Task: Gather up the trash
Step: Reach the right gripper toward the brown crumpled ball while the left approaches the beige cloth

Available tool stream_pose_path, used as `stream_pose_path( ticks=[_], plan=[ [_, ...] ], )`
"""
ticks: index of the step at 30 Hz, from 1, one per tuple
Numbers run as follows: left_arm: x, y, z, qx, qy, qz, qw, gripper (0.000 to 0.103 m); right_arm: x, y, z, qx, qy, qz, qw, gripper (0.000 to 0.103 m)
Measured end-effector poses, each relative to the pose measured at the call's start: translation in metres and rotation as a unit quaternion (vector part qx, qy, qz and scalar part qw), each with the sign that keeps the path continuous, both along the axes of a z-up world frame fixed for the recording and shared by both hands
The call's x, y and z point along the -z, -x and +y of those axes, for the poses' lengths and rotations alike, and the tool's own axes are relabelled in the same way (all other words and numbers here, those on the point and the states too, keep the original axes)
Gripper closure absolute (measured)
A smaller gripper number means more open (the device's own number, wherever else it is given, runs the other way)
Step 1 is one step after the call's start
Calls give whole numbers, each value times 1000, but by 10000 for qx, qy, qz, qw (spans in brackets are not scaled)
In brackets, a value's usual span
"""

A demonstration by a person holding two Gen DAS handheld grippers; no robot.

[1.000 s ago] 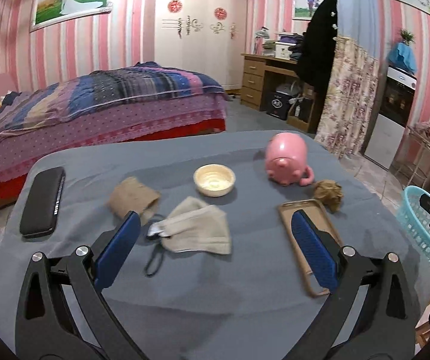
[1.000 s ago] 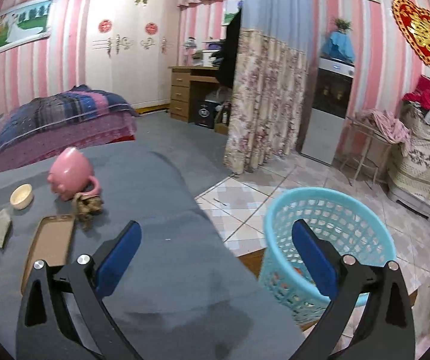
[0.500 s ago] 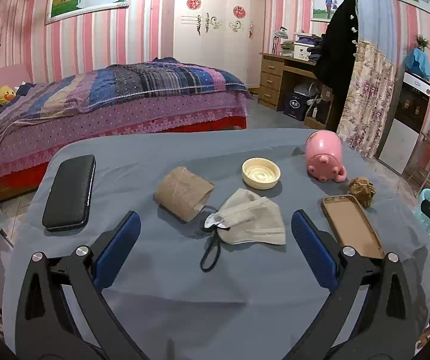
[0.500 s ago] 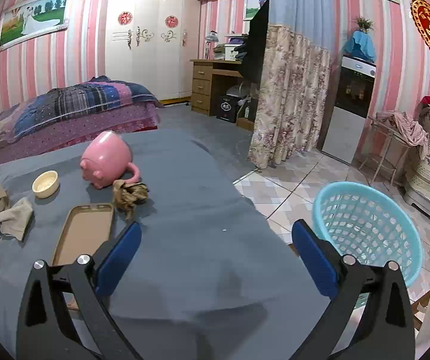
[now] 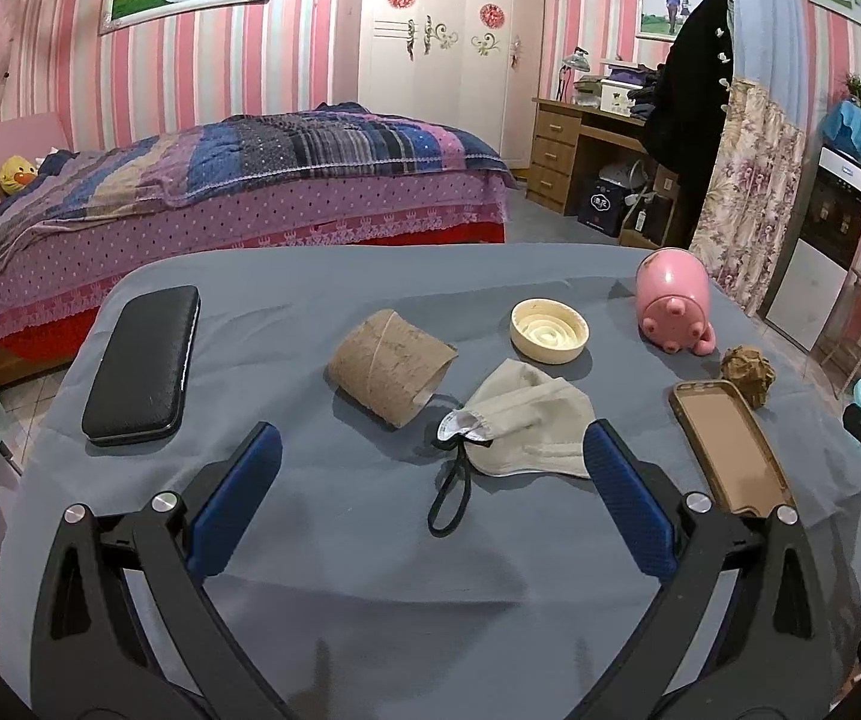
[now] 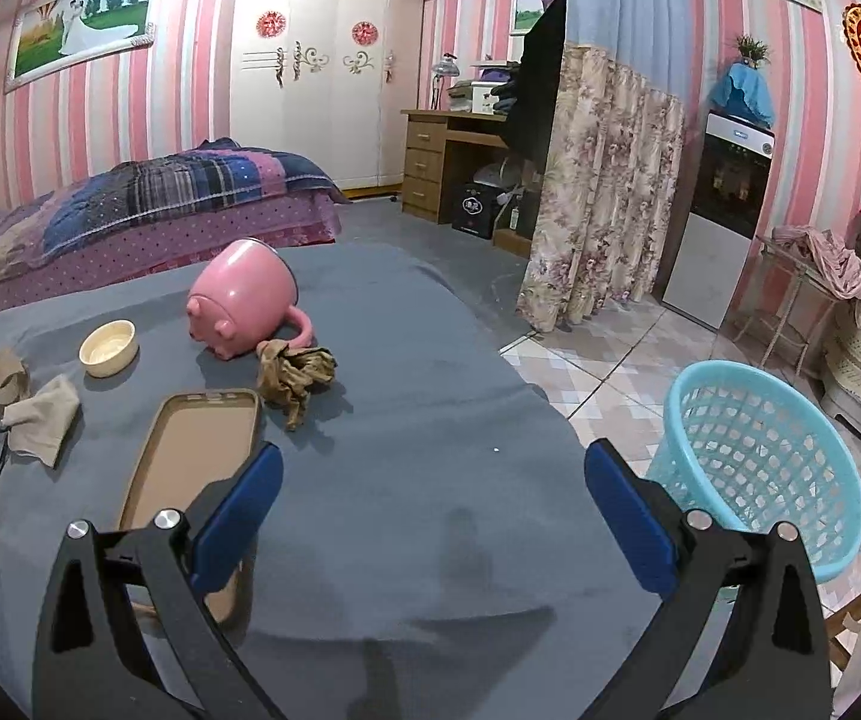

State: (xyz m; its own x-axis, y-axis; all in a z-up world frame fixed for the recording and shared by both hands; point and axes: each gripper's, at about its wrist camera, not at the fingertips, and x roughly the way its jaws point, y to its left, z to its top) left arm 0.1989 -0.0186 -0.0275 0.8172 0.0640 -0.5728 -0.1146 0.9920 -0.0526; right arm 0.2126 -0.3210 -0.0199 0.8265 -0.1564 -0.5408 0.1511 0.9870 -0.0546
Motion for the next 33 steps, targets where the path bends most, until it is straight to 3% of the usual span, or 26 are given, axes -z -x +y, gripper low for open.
stream_pose_path(
  ticks=[33],
  plan=[
    [13,-7,33,-130,96,0,9999,6,11,-14,30,-185,40,-8,9998,5]
  ],
)
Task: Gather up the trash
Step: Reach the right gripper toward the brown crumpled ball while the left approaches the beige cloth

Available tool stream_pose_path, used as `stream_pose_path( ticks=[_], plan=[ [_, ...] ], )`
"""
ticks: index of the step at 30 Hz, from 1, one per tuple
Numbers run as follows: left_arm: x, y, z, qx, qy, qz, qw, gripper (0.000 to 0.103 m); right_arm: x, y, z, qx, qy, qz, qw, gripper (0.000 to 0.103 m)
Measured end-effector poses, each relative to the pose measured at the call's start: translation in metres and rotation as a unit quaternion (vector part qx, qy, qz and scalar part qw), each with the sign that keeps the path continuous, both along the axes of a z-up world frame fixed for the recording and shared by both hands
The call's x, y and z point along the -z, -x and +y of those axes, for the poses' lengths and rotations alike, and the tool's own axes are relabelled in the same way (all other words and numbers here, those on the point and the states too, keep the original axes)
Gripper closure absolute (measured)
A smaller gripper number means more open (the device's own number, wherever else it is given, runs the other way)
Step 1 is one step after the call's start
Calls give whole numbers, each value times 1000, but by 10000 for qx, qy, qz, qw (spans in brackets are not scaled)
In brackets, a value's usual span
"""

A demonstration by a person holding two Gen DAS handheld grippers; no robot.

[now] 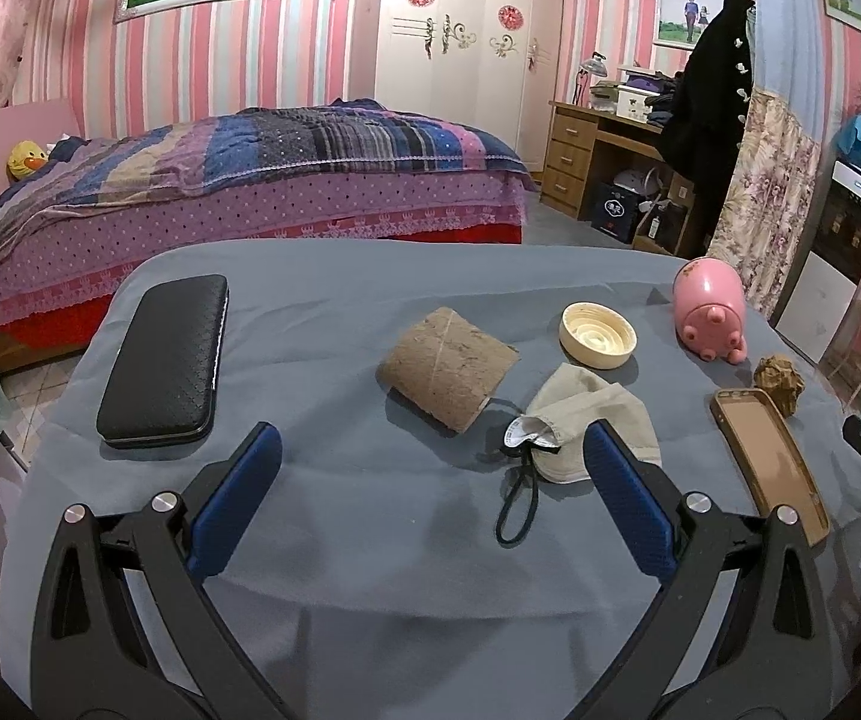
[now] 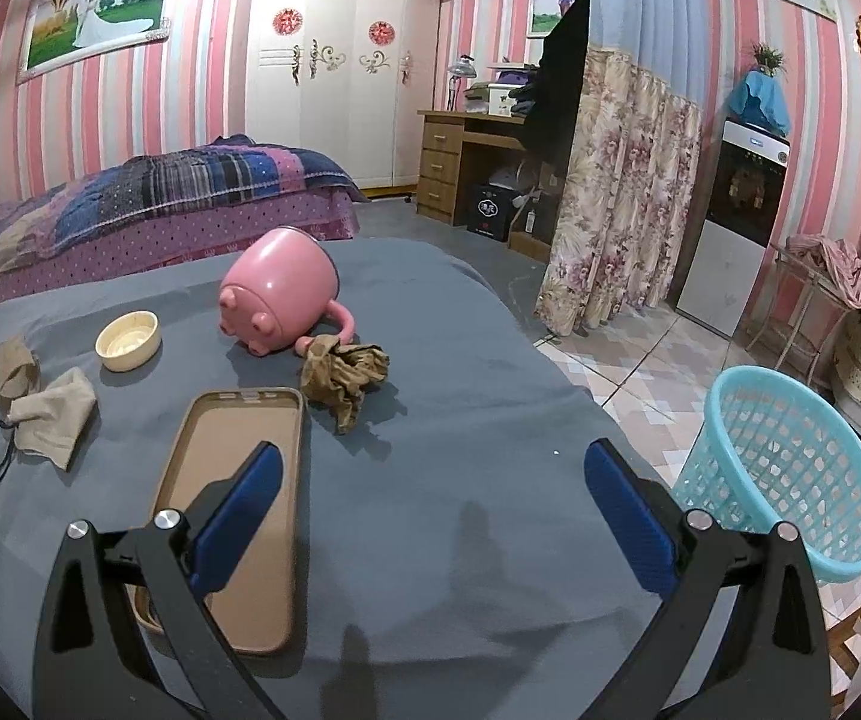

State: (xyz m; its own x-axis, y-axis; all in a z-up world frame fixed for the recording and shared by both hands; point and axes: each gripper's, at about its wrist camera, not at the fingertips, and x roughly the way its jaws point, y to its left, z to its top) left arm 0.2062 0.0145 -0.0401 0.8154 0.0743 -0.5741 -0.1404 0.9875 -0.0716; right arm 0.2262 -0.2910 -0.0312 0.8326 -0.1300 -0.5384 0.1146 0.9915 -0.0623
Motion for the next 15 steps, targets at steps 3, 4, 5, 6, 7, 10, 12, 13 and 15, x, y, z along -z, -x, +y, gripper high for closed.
stream_pose_path(
  ticks=[3,4,5,6,7,10,12,13,15],
  plan=[
    [1,1,0,37,-19,26,10000,6,-1,-1,-1,-66,-115,19,9999,5],
    [2,0,0,68,-15,63,10000,6,-1,-2,-1,-71,-132,31,9999,5],
    [3,-1,0,87,-24,95,9999,6,-1,-3,-2,-77,-143,67,9998,5],
    [3,-1,0,92,-39,113,9999,6,-1,-5,-2,-112,-144,121,9998,5],
    [4,-1,0,101,-51,132,9998,6,0,-7,-2,-154,-156,186,9996,4],
    [3,-1,2,155,-52,153,9997,6,3,-12,-2,-263,-246,306,9989,4],
    [3,-1,4,178,-108,149,9997,6,7,-16,1,-312,-257,409,9983,4],
    [2,-2,5,179,-145,151,9996,6,9,-20,4,-343,-226,556,9976,4],
    [2,-3,8,184,-230,152,9995,6,13,-25,10,-512,-177,747,9957,4]
  ],
)
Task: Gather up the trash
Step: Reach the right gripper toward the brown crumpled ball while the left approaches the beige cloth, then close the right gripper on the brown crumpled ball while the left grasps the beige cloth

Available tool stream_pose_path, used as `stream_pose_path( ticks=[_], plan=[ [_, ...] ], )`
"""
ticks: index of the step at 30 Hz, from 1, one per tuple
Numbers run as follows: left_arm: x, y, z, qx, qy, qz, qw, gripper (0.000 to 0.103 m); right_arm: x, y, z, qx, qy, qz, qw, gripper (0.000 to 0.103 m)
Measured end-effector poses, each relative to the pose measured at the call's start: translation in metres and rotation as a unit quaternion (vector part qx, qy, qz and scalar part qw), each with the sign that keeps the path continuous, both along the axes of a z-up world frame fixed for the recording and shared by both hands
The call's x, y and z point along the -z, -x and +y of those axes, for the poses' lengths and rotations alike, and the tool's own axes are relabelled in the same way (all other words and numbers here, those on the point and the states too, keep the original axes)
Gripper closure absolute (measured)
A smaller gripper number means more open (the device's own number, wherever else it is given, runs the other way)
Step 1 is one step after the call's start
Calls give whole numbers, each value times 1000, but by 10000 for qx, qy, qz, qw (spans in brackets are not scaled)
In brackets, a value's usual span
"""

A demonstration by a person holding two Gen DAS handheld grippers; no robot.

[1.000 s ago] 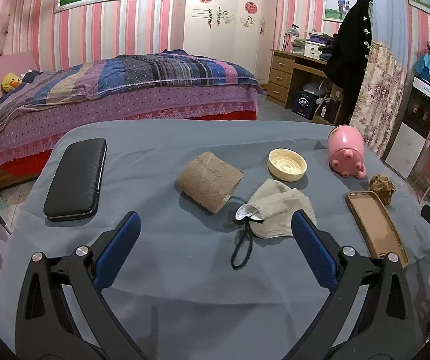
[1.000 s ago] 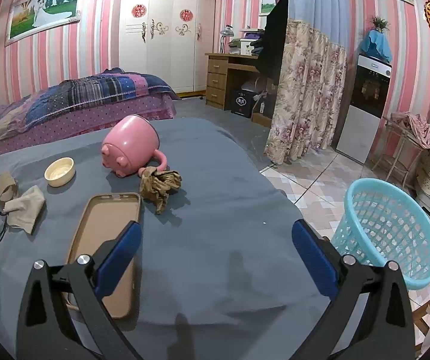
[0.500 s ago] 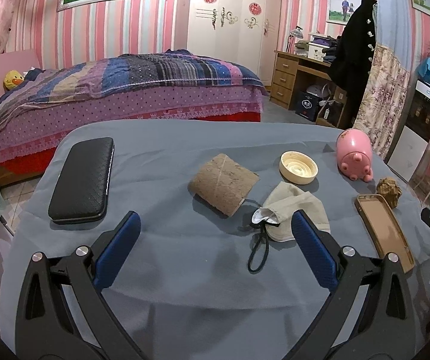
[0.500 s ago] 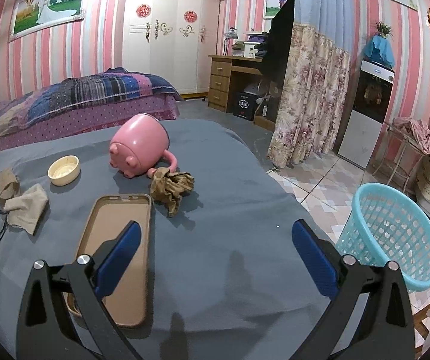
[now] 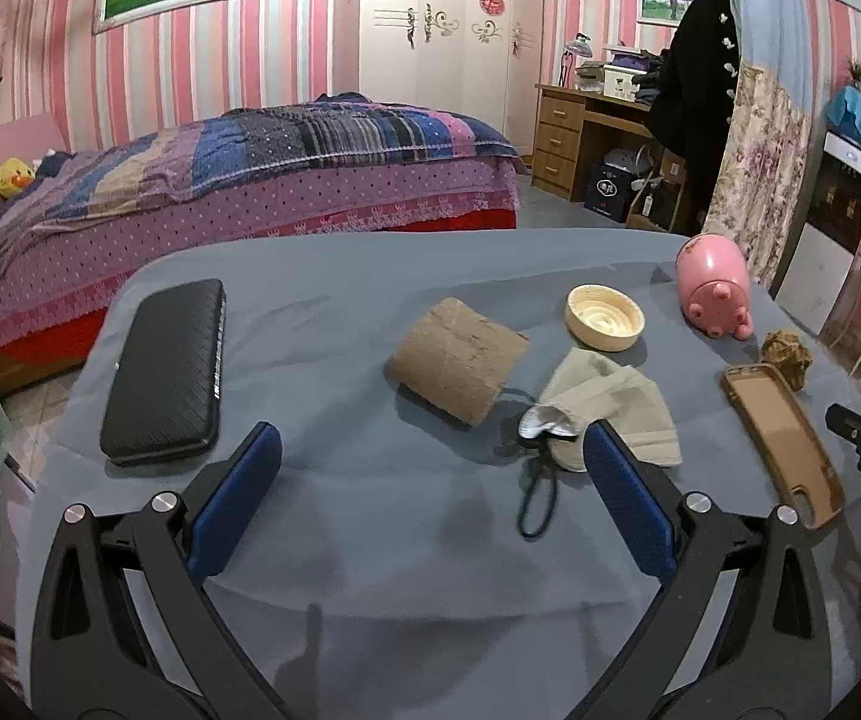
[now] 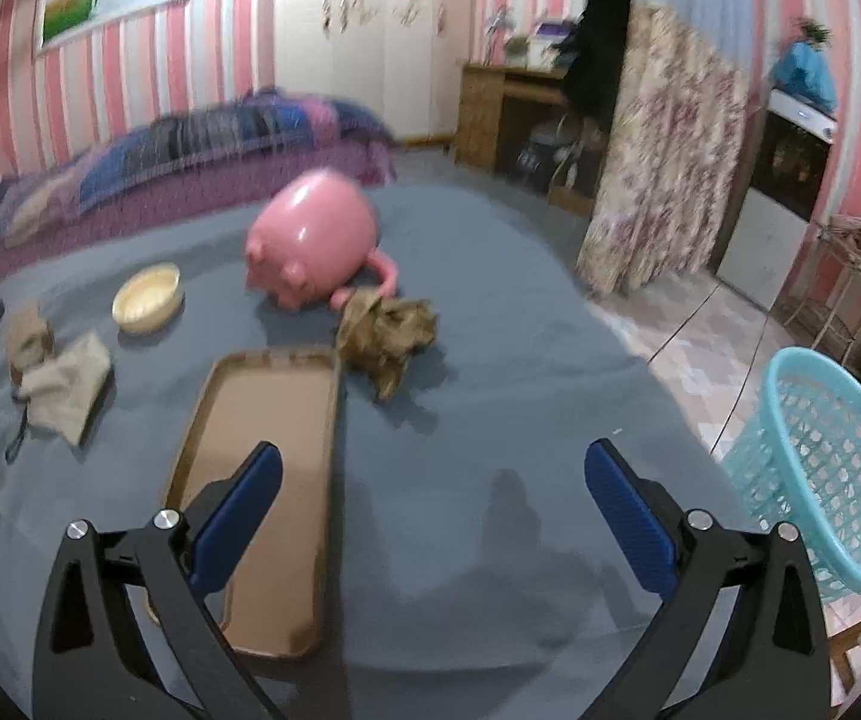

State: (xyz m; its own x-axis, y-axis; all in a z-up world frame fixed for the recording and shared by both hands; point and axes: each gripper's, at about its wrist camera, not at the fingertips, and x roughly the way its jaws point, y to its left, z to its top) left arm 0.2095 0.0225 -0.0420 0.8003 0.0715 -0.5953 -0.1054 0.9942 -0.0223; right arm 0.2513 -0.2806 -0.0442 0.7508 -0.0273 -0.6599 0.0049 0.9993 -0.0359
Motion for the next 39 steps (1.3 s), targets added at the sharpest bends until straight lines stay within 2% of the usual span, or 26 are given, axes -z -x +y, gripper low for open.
stream_pose_path(
  ticks=[4,13,18,21,23,26,28,30,34,39],
  plan=[
    [3,-7,-1,189,296,168,9992,6,0,-3,1,50,294,-123,9995,4],
    [6,-43,-75,871,89,370,9955,7,-5,-21,-22,150,134,-142,9997,4],
    [16,-63,-94,1042,10,585,9928,12,-5,-39,-23,-46,65,-135,9999,5],
    [26,-75,-100,1020,-83,846,9911,21,-2,-53,-17,-213,25,-65,9997,6],
    [30,-79,-102,988,-186,919,9907,25,2,-61,-13,-318,9,18,9995,13],
    [32,-84,-102,943,-218,983,9904,38,9,-75,-8,-491,-91,228,9985,31],
    [33,-86,-97,880,-119,1018,9908,46,11,-80,-8,-650,-252,330,9970,52],
    [33,-87,-93,866,-42,1009,9911,52,9,-81,-10,-677,-361,305,9966,65],
    [31,-86,-94,945,-37,954,9909,72,-1,-65,-20,-585,-485,-2,9971,70],
    [27,-82,-108,1001,-387,847,9906,95,-7,-41,-32,-430,-443,-89,9981,70]
  ],
)
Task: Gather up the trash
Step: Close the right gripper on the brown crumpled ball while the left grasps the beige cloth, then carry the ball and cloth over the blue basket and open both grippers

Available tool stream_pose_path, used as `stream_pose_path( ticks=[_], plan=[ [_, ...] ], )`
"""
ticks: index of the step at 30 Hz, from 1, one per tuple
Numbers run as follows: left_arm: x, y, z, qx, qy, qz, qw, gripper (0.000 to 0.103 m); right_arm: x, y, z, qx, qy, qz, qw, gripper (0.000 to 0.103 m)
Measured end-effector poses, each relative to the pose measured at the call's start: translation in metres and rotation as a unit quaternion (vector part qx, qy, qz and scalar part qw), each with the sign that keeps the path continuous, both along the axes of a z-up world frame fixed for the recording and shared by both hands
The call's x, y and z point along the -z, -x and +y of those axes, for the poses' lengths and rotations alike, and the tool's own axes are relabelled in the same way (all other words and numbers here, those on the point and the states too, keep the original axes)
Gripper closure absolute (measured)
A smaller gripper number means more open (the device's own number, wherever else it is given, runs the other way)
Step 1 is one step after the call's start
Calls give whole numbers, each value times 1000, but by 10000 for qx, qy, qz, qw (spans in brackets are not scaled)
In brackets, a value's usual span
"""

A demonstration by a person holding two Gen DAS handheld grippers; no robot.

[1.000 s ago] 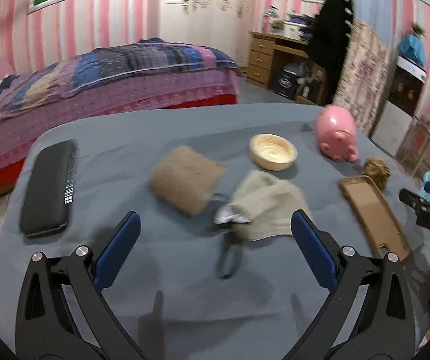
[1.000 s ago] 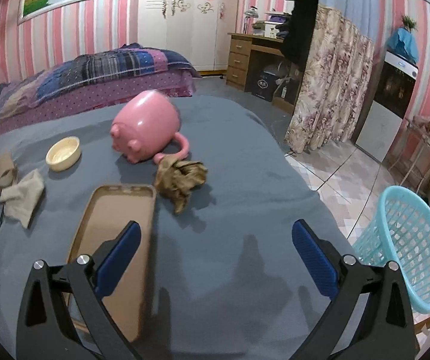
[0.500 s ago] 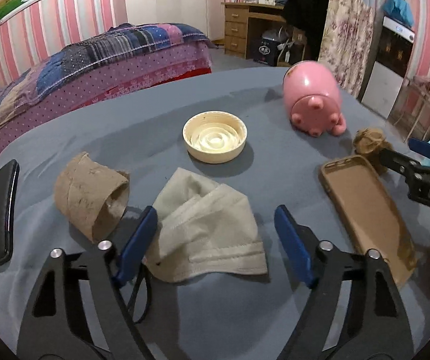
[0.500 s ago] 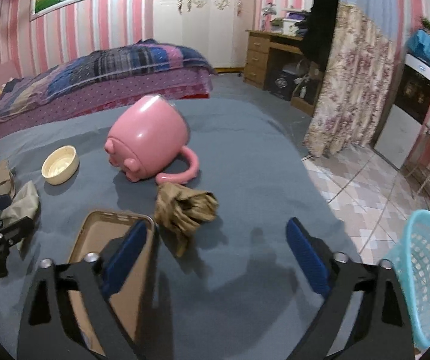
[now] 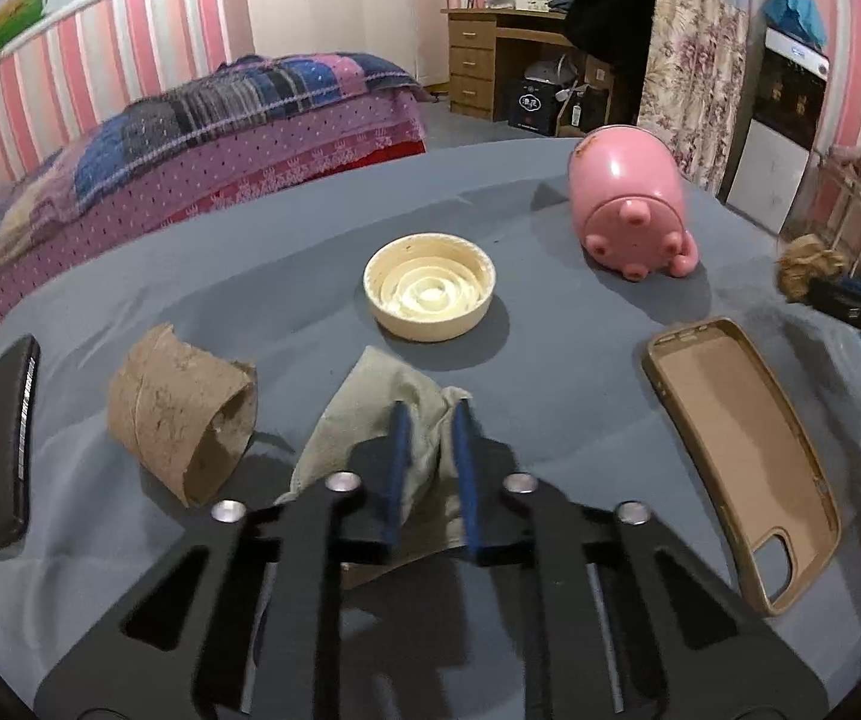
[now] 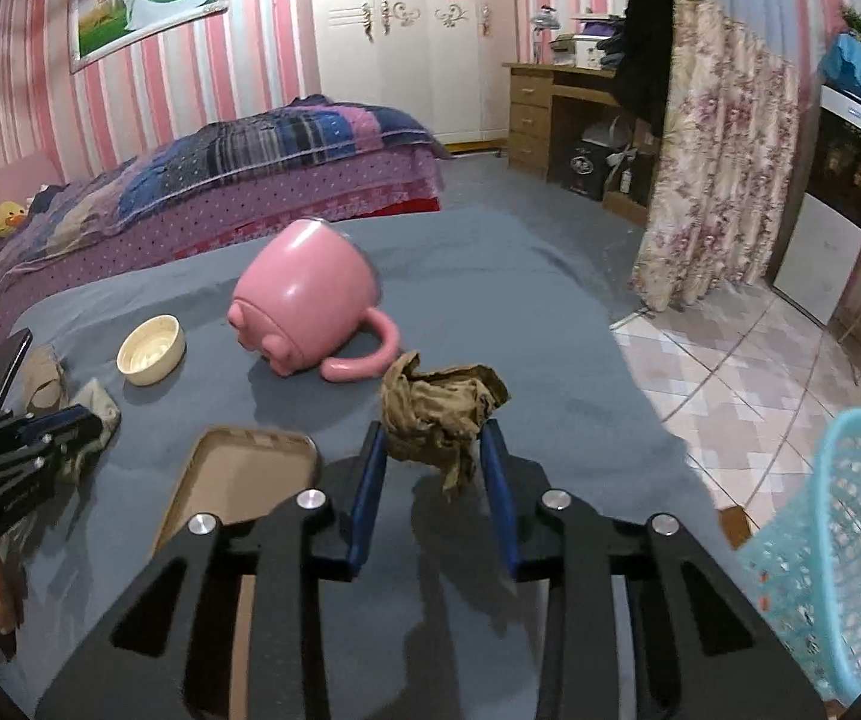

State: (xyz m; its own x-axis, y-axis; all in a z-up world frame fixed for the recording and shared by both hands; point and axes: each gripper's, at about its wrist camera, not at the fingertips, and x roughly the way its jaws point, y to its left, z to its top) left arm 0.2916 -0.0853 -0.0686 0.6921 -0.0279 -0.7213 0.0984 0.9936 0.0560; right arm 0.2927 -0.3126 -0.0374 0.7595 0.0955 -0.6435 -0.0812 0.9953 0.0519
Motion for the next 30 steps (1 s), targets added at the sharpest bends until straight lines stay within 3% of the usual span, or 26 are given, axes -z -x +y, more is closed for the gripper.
stream_pose_path(
  ticks=[8,14,24,30],
  plan=[
    [-31,21,-34,248,-92,-299,9992,99,-16,44,-46,248,163,50,9995,70],
    [-58,37,-54,339,88,-549,9979,99,-23,74,-76,396,285,-45,9988,70],
    [-92,54,-95,573,386,-779,9946,99,-30,90,-119,651,191,-222,9975,70],
    [-106,60,-140,897,539,-834,9910,99,-27,93,-152,952,-84,-238,9951,70]
  ],
)
